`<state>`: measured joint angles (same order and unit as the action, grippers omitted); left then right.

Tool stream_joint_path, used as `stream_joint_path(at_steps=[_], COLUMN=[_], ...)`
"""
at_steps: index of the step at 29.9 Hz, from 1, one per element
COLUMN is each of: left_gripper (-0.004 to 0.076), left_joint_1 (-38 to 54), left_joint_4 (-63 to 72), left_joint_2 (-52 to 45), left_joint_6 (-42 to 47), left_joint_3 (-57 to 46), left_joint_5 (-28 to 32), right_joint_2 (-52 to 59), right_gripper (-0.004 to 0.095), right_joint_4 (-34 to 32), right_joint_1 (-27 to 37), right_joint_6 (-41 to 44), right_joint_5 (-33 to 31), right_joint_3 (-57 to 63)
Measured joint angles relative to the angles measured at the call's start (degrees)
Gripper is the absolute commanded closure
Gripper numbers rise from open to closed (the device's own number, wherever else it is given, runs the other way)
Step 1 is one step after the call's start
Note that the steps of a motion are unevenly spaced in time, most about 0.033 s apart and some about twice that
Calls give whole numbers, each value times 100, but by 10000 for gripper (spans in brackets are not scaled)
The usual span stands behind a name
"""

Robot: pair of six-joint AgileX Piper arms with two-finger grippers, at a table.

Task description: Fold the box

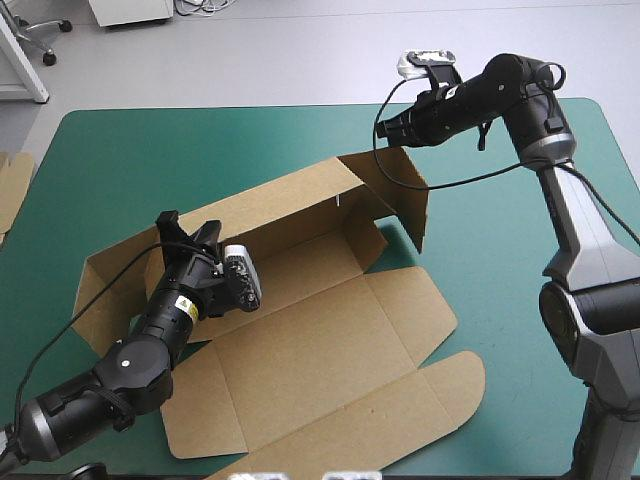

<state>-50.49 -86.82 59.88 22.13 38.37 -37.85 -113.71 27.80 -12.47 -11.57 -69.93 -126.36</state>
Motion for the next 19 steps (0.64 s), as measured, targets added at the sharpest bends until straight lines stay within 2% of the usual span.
stream_joint_path(at_steps=[10, 19], left_gripper=[738, 738], left_joint_1=[0, 0], left_joint_4=[0, 0], left_joint_2=[0, 0], left_joint_6=[0, 5], left_joint_3=[0, 0], left_joint_5=[-7, -1], right_joint_2=[-213, -718], right_gripper=[936, 936], right_joint_4=[267, 520], right_joint_1=[0, 0], right_joint_6=[-128, -194], right_joint_5=[377, 325], right_joint_3=[-154, -148])
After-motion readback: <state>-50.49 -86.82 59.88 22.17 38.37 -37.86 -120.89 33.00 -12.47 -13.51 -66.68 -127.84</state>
